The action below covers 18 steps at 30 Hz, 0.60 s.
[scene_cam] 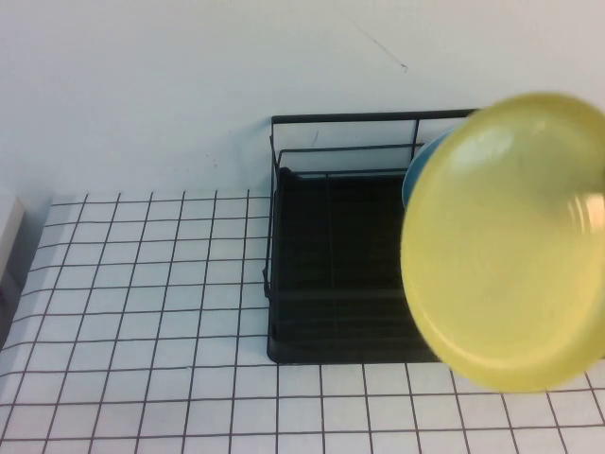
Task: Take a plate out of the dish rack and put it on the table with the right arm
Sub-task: Place the plate from the table
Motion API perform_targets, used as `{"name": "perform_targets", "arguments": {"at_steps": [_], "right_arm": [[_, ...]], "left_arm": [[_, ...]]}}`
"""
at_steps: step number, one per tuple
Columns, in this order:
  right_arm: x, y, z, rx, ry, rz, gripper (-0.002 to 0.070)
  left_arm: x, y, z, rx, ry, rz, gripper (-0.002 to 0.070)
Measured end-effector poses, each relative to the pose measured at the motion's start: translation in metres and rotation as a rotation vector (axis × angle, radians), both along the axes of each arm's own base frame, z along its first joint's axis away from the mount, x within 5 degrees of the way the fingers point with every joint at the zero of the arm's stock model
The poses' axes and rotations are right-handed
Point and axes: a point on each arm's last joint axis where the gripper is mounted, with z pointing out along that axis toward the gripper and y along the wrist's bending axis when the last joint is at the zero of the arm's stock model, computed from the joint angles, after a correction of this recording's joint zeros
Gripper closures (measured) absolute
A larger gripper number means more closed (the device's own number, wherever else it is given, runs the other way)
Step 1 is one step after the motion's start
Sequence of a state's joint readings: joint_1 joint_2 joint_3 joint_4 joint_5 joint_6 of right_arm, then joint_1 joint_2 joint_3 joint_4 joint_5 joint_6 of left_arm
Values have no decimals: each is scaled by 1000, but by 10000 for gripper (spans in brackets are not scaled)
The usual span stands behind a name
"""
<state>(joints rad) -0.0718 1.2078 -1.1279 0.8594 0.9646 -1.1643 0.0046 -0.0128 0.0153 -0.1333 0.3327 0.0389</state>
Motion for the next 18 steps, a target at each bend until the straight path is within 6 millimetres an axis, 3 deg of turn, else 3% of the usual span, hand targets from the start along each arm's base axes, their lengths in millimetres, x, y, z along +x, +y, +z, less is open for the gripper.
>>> {"name": "perform_targets", "arguments": {"at_steps": [6,11,18], "right_arm": [[-14,-7,-66,-67,387,-64,666],[-21,-11,-122,-69,538,-149,666],[-13,-19,-174,-132,651,-227,666]], "left_arm": [[0,0,0,0,0,0,678],[0,0,0,0,0,0,678],[0,0,0,4,0,-1,678]]}}
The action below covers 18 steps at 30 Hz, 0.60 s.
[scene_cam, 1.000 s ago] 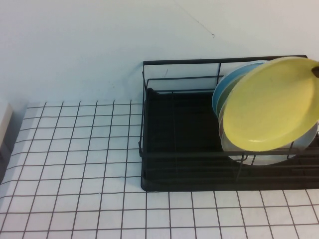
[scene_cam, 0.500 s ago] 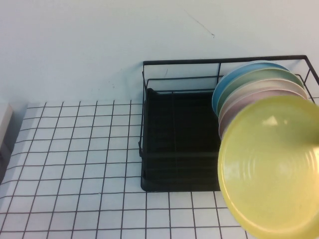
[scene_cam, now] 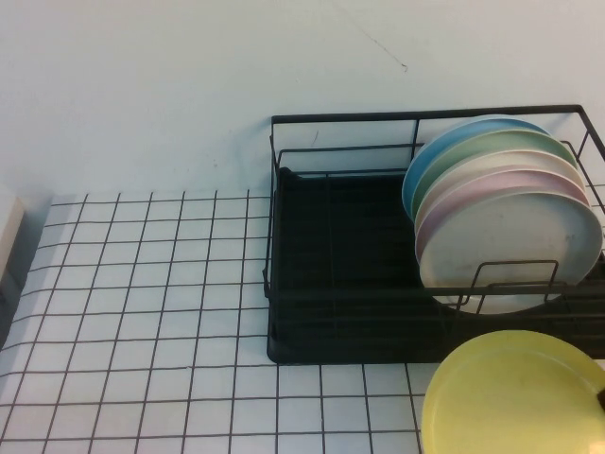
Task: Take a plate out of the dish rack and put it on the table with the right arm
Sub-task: Place the plate from the table
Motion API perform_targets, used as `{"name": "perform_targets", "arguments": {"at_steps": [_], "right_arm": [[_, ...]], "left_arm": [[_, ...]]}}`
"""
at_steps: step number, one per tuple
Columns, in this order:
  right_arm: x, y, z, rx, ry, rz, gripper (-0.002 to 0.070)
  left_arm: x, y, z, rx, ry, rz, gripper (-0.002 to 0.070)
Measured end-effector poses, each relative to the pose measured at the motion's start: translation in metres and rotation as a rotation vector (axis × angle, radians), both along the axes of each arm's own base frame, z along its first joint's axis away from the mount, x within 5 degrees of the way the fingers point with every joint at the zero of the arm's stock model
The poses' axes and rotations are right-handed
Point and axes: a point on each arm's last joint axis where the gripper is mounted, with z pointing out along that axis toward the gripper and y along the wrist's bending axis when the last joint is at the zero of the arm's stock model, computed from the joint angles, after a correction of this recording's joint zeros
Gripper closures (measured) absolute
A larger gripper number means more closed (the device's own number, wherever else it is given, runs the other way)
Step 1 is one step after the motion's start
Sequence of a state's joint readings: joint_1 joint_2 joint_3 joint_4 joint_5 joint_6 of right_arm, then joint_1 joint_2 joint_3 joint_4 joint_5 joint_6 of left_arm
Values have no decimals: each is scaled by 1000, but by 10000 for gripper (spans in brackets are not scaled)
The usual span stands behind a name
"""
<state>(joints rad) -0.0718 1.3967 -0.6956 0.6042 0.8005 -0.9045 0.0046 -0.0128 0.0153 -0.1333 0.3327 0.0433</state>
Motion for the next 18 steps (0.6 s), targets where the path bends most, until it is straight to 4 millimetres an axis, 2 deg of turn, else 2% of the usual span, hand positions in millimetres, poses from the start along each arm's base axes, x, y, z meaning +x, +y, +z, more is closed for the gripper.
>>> {"name": "perform_targets", "arguments": {"at_steps": [6,9,13,16,18], "right_arm": [[18,-5,-37,-25,92,-84,664],[23,-7,-50,-41,114,-111,636],[28,-9,-59,-55,116,-154,527],[35,-11,-55,-54,94,-211,426],[42,-12,-50,-48,72,-236,391]], "left_arm": [[0,0,0,0,0,0,678],[0,0,0,0,0,0,678],[0,0,0,0,0,0,678],[0,0,0,0,0,0,678],[0,0,0,0,0,0,678]]}}
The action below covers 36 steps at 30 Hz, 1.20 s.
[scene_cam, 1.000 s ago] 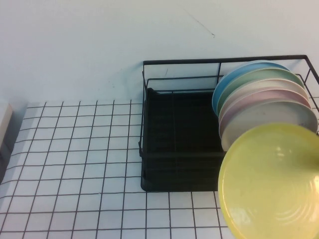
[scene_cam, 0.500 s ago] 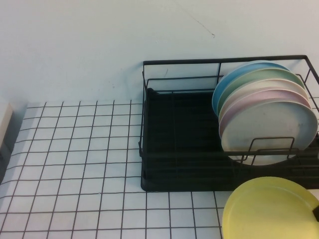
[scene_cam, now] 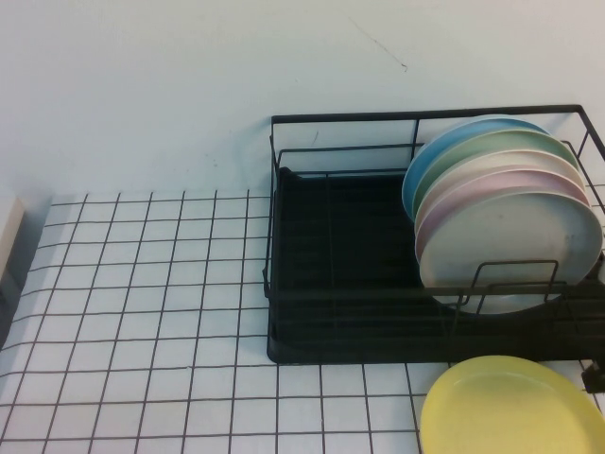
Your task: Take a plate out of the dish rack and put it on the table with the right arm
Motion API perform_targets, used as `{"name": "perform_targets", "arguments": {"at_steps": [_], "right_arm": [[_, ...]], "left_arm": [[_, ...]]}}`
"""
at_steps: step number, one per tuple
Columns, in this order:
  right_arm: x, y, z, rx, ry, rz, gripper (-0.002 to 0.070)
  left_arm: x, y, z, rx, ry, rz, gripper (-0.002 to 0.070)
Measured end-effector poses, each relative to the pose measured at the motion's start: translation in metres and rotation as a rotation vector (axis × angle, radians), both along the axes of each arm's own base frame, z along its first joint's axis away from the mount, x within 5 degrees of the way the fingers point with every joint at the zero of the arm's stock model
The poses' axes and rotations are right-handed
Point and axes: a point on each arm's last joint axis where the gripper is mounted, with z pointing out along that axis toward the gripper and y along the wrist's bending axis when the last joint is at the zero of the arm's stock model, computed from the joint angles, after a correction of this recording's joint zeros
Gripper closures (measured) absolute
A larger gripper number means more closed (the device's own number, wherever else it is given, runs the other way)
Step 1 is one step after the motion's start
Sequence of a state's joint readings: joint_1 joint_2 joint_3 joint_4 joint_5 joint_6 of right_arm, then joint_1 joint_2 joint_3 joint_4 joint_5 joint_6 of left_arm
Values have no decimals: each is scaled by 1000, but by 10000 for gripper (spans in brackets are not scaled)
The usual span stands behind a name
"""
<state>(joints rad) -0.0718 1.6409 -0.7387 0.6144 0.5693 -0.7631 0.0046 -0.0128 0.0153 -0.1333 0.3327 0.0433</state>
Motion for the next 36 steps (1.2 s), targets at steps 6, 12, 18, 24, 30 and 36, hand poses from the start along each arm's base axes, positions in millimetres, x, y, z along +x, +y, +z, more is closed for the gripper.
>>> {"name": "perform_targets", "arguments": {"at_steps": [6,12,18,24,30,36], "right_arm": [[9,1,46,5,-150,22,409],[-11,4,133,-65,-482,168,622],[-63,2,209,-239,-880,182,670],[-104,-6,202,-361,-1079,72,676],[-136,-15,147,-477,-1155,-33,677],[-153,-16,110,-469,-1126,-70,678]], "left_arm": [[0,0,0,0,0,0,678],[0,0,0,0,0,0,678],[0,0,0,0,0,0,678],[0,0,0,-4,0,1,678],[0,0,0,-4,0,1,678],[0,0,0,-4,0,1,678]]}}
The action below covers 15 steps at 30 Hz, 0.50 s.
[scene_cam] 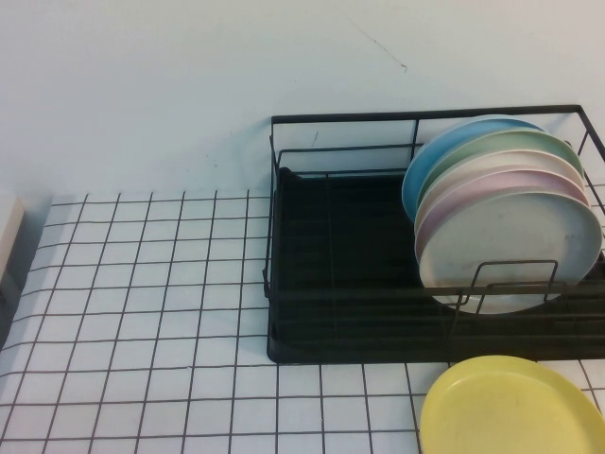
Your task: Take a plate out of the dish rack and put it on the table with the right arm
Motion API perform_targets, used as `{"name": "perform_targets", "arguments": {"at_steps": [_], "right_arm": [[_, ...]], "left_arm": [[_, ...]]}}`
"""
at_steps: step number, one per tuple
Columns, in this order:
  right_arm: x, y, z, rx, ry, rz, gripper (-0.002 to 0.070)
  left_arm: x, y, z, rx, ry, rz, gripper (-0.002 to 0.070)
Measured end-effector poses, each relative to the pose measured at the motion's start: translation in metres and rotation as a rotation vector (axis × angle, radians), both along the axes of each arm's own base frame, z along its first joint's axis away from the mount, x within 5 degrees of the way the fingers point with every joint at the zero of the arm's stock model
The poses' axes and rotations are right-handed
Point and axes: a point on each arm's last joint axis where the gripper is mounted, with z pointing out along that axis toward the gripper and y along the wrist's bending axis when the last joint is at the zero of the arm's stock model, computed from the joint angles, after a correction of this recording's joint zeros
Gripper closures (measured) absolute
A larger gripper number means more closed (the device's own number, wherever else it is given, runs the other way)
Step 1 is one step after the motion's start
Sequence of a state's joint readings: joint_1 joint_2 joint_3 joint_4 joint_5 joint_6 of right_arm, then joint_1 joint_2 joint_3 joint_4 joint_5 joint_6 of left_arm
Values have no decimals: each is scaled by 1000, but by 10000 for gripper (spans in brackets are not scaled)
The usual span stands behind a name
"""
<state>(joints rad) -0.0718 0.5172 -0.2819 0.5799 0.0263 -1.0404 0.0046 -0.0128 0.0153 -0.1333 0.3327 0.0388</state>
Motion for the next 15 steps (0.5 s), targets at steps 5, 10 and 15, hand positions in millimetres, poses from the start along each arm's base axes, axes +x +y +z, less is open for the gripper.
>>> {"name": "perform_targets", "arguments": {"at_steps": [5,10,15], "right_arm": [[-3,0,-14,27,30,-5,678],[-5,3,-21,50,73,13,678],[-6,7,-26,66,135,56,678]], "left_arm": [[0,0,0,0,0,0,678],[0,0,0,0,0,0,678],[0,0,0,0,0,0,678]]}}
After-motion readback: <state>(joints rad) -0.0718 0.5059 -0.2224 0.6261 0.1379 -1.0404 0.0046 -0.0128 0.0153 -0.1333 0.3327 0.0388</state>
